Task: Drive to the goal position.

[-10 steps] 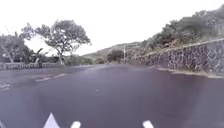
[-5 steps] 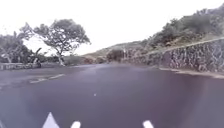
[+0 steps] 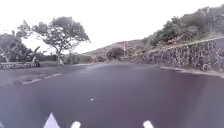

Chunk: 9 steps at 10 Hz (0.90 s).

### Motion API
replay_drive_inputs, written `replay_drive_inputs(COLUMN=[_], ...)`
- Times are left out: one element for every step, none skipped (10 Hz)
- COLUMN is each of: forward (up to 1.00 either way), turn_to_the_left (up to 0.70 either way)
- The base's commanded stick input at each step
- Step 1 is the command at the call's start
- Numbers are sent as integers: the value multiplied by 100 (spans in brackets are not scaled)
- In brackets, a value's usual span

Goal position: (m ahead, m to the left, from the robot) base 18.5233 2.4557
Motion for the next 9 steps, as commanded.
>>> replay_drive_inputs(forward=[70, 70, 70, 70, 70, 70, 70, 70, 70], turn_to_the_left=[0, 0, 0, 0, 0, 0, 0, 0, 0])
